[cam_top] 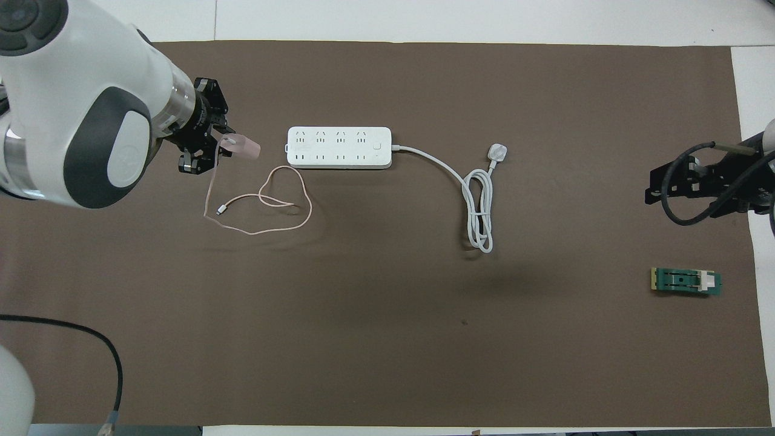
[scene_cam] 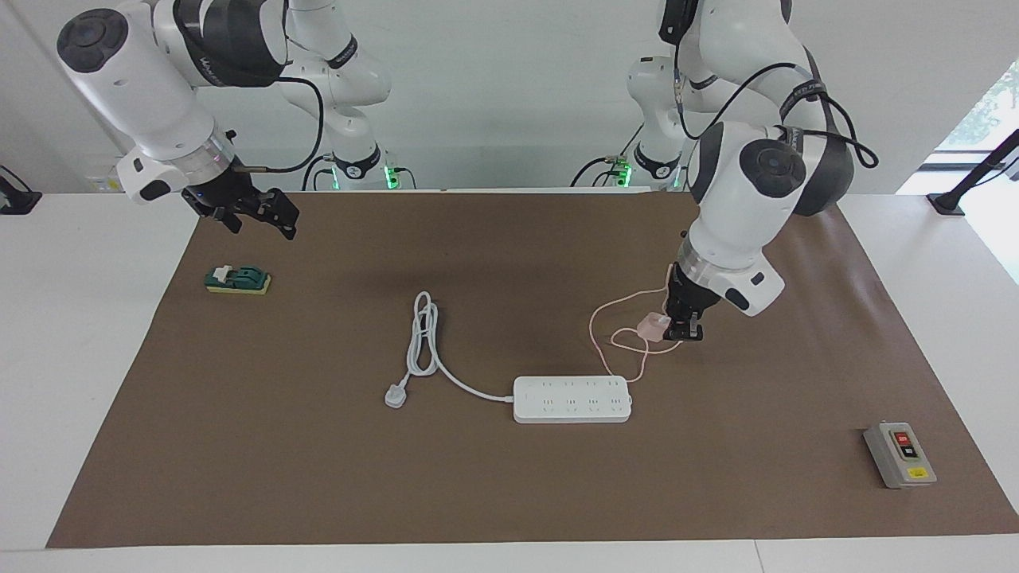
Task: Plug charger into power strip
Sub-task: 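Swing the left gripper with the charger to the power strip's end, then lower the charger onto the socket nearest the strip's end with the left gripper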
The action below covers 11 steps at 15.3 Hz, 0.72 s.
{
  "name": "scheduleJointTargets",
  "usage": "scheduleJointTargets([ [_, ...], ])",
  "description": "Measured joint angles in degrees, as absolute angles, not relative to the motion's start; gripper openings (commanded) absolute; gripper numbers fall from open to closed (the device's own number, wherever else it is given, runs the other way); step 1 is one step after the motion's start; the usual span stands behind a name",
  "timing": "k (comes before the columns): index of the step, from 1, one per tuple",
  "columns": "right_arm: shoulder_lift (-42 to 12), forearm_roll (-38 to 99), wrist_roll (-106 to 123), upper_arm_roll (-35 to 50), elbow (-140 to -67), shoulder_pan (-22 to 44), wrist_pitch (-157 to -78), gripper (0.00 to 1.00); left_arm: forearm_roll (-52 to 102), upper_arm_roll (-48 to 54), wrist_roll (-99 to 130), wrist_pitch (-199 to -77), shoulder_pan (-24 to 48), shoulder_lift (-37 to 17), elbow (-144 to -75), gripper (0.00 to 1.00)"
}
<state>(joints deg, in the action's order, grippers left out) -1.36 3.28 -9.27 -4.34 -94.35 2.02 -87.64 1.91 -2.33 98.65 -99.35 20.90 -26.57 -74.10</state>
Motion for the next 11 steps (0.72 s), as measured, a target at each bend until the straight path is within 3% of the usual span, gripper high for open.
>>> scheduleJointTargets([
  [5, -1.37, 2.93, -9.2, -4.32, -94.35, 2.02, -87.64, 1.0, 0.15, -4.68, 104.01, -97.05, 22.71, -34.83, -66.19, 0.0],
  [11, -1.38, 2.92, -7.43, -4.31, -94.35, 2.02, -87.64, 1.0, 0.12, -7.63, 104.86, -97.12, 25.81, -38.24, -63.12, 0.0],
])
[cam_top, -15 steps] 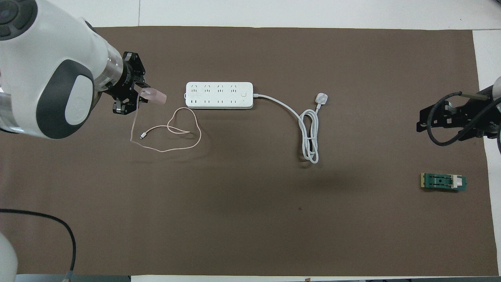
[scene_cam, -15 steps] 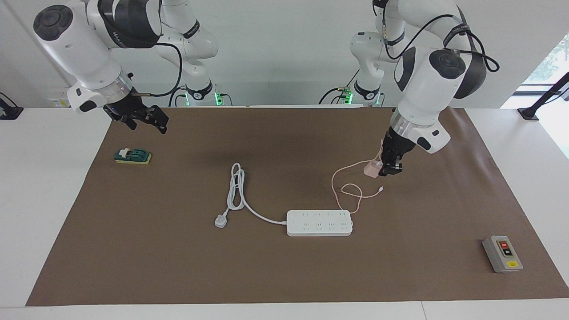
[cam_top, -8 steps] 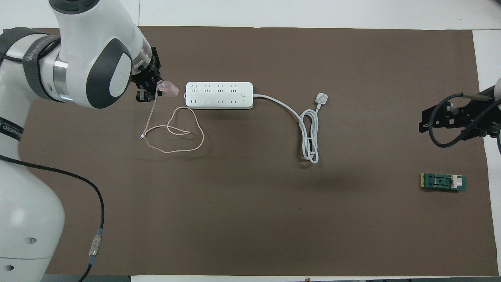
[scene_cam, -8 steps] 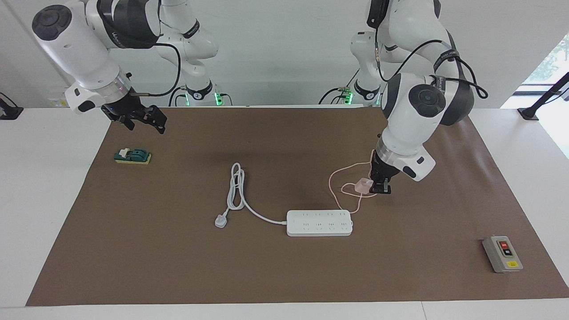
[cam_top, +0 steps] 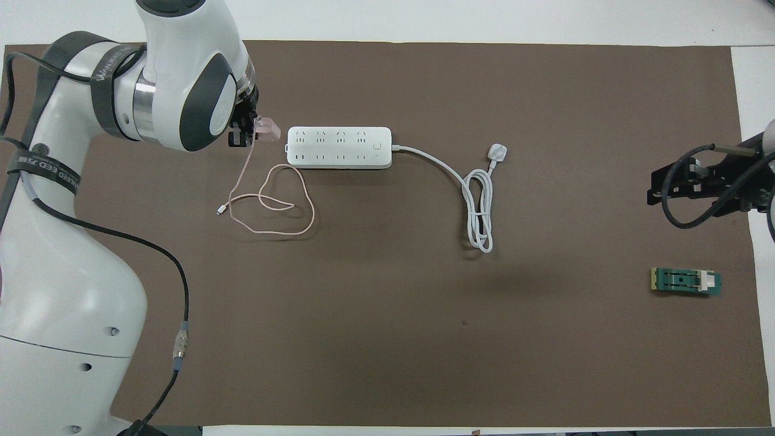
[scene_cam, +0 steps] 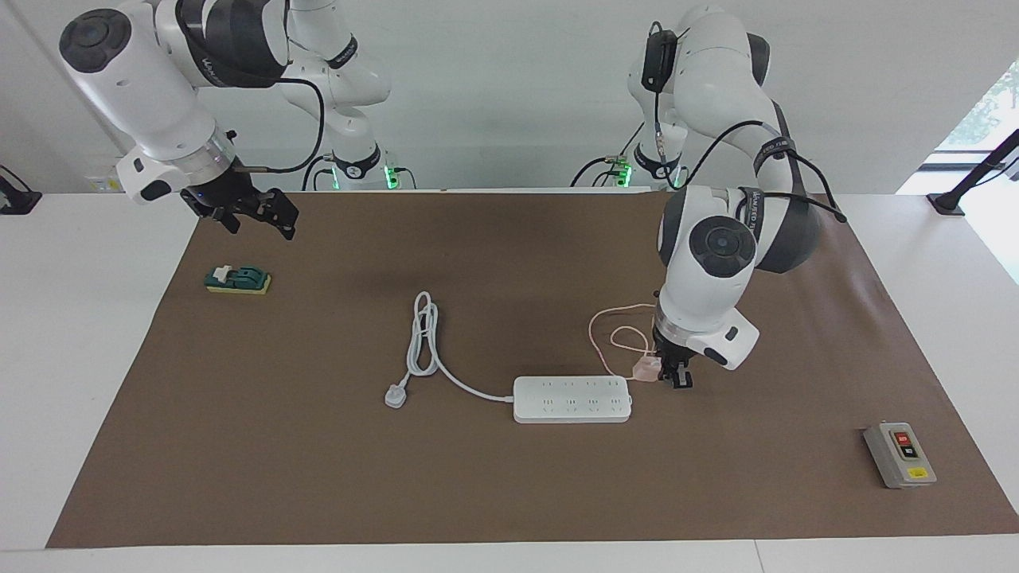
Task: Plug charger into power strip
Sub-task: 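Lower the charger onto the socket nearest the strip's end with the left gripper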
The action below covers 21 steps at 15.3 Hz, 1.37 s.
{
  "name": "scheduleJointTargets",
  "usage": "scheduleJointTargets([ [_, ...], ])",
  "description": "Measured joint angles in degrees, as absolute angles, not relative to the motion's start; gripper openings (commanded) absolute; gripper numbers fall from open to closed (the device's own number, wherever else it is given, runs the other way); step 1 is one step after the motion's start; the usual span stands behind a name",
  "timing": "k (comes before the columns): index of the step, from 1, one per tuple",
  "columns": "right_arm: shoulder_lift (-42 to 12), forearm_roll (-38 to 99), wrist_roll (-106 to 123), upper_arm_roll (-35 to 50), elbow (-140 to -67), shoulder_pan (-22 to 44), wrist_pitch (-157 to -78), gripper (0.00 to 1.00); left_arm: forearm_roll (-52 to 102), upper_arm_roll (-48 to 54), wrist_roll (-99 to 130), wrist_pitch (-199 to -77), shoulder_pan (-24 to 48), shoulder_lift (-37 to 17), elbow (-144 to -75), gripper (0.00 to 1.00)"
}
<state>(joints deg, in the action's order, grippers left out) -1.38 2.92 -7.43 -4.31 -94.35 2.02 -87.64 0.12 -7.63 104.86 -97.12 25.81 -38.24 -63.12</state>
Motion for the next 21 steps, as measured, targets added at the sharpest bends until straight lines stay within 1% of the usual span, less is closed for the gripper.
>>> scheduleJointTargets([
  [6, -1.38, -0.05, -3.42, -4.0, -94.34, 2.02, -87.95, 1.0, 0.08, -8.15, 105.41, -99.83, 27.41, -39.89, -62.61, 0.0],
  [11, -1.47, -0.32, -2.83, -2.97, -94.35, 2.03, -91.42, 1.0, -0.49, -8.45, 105.44, -99.93, 28.49, -40.02, -62.61, 0.0],
  [14, -1.49, -0.35, -2.83, -2.98, -94.35, 2.02, -91.45, 1.0, -0.88, -9.11, 105.73, -99.89, 29.67, -40.31, -63.01, 0.0],
  [21, -1.49, -0.35, -2.83, -2.98, -94.35, 2.02, -91.45, 1.0, -1.96, -10.88, 107.1, -99.89, 29.93, -40.57, -64.47, 0.0],
])
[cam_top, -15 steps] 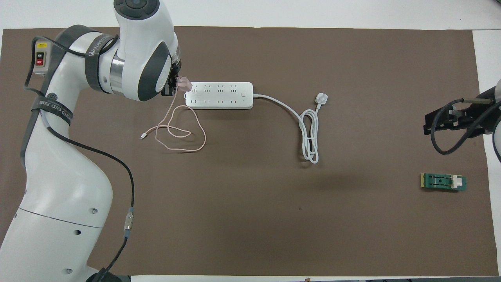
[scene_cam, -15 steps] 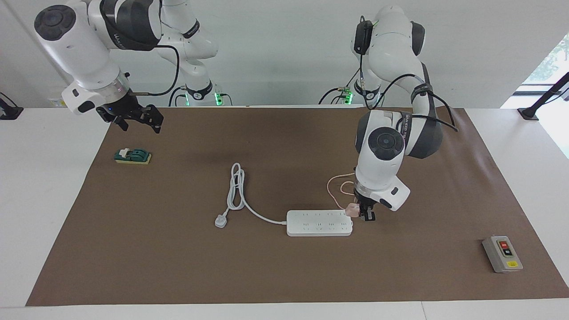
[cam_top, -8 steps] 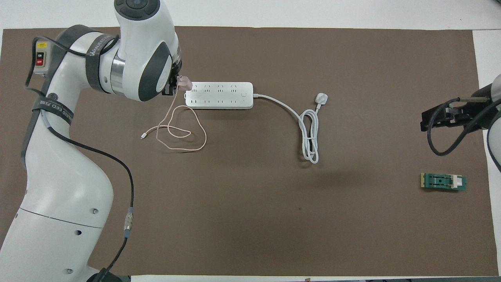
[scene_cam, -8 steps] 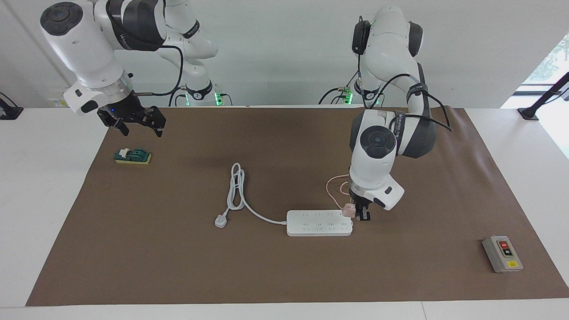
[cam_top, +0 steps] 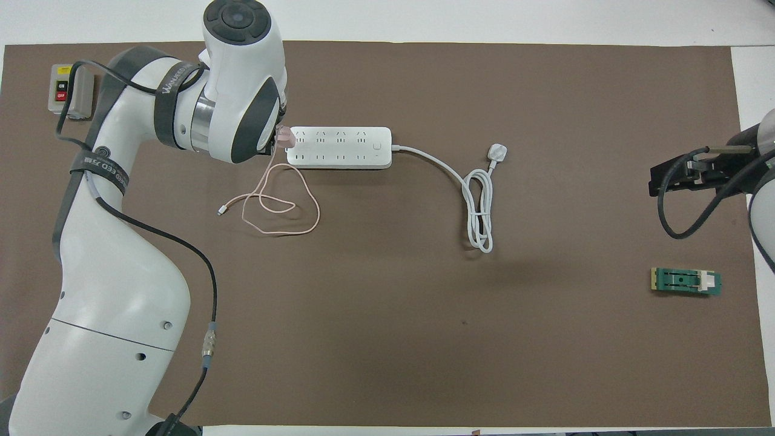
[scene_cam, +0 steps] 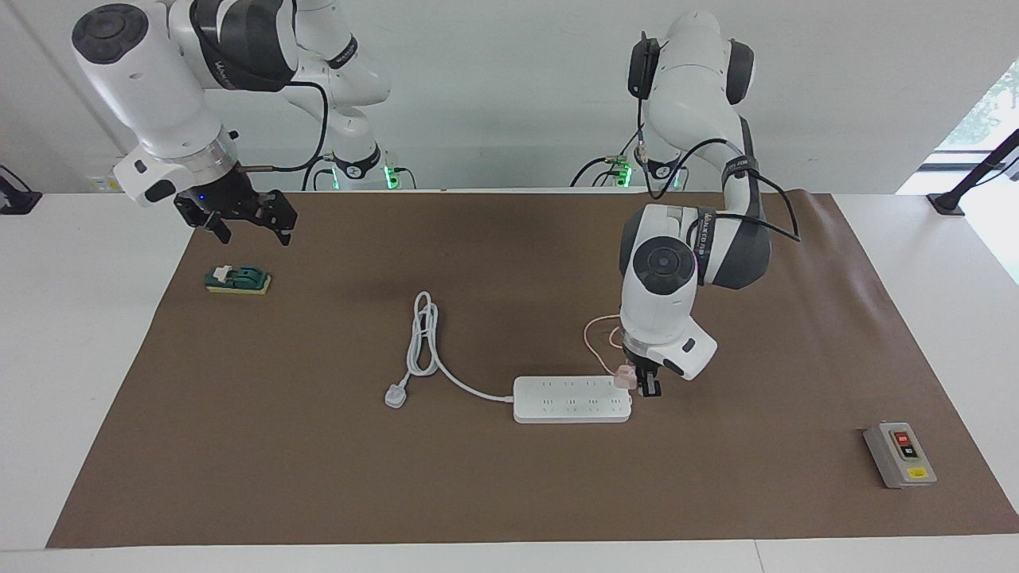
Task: Plug charger into power strip
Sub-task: 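Lower the charger onto the socket nearest the strip's end with the left gripper, then press the charger prongs down into the socket with the left gripper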
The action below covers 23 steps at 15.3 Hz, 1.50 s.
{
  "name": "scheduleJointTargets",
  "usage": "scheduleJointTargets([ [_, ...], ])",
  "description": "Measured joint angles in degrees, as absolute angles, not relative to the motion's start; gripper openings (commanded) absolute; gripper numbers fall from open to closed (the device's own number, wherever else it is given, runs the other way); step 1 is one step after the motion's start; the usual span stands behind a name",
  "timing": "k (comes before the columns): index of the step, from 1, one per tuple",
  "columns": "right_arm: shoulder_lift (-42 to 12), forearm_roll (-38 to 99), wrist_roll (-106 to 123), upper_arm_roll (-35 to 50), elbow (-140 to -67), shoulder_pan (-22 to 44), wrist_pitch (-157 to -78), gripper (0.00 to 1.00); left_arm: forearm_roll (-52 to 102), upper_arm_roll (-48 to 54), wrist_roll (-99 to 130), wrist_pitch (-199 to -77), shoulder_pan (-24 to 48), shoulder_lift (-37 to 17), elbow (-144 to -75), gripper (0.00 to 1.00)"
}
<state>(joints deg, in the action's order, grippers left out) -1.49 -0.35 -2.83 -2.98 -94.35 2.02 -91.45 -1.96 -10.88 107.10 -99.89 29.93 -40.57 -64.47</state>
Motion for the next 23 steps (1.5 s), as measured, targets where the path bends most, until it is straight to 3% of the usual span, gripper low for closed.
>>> scheduleJointTargets([
  [8, -1.49, -0.36, -2.83, -2.98, -94.35, 2.02, -91.45, 1.0, -1.96, -14.05, 110.31, -99.86, 33.94, -40.64, -65.03, 0.0],
  [23, -1.49, -0.36, -2.83, -2.98, -94.35, 2.02, -91.45, 1.0, -1.97, -14.39, 110.66, -103.69, 34.32, -40.66, -68.07, 0.0],
])
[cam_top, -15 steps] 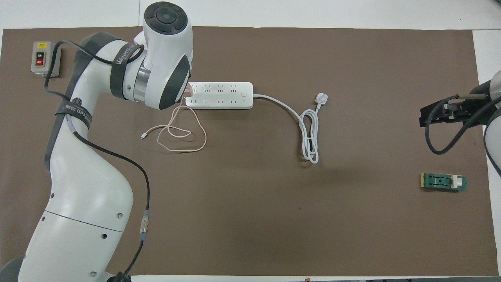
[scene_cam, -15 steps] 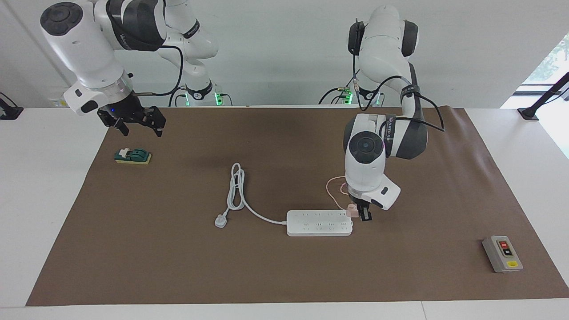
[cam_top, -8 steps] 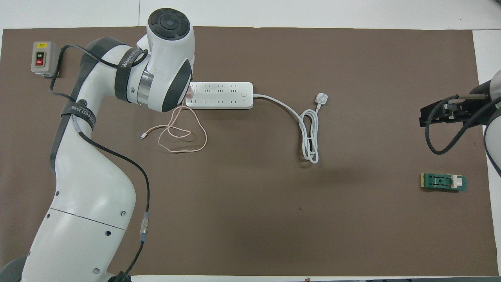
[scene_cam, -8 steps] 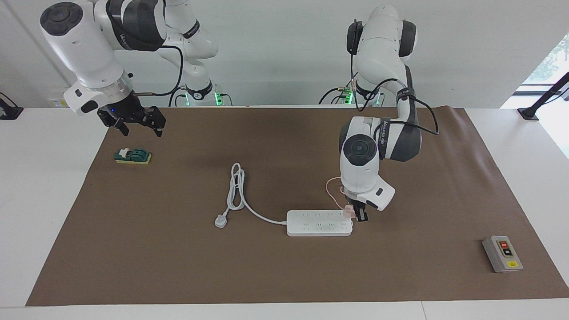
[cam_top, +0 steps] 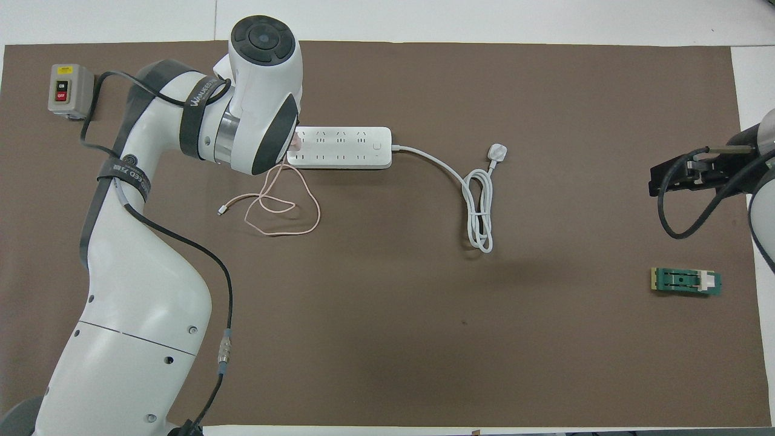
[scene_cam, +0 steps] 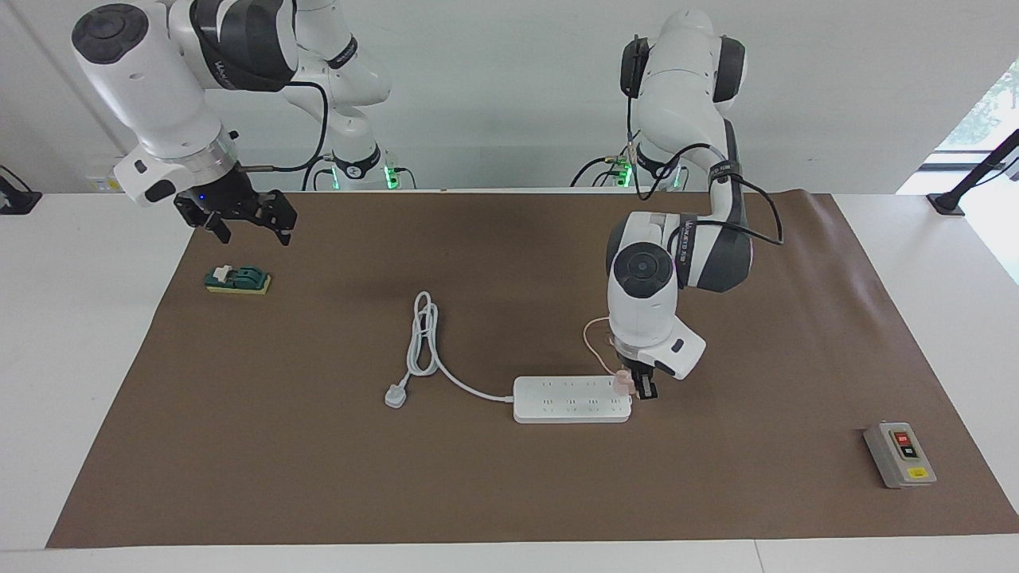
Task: Plug charger into power strip
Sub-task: 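Press the charger prongs down into the socket with the left gripper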
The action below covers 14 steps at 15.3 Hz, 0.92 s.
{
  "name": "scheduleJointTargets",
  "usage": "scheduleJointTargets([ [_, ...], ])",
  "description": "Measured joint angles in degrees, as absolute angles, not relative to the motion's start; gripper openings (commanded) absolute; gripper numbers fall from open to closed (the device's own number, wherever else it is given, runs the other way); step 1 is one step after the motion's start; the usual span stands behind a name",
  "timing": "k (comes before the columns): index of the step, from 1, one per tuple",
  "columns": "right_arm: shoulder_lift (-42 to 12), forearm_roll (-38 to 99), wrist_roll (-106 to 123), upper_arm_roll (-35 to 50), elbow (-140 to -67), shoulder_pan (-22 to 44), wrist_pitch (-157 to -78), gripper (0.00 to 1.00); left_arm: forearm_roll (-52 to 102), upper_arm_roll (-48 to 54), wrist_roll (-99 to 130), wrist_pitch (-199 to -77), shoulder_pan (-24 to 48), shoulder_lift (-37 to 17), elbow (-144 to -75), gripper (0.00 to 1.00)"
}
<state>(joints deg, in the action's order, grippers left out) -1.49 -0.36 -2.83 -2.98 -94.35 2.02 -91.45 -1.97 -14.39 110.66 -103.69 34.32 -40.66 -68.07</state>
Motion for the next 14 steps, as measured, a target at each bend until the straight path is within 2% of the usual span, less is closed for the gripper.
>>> scheduleJointTargets([
  [14, -1.49, -0.36, -2.83, -3.01, -94.35, 2.02, -91.19, 1.0, -1.97, -14.42, 110.74, -106.2, 35.12, -39.22, -71.91, 0.0],
])
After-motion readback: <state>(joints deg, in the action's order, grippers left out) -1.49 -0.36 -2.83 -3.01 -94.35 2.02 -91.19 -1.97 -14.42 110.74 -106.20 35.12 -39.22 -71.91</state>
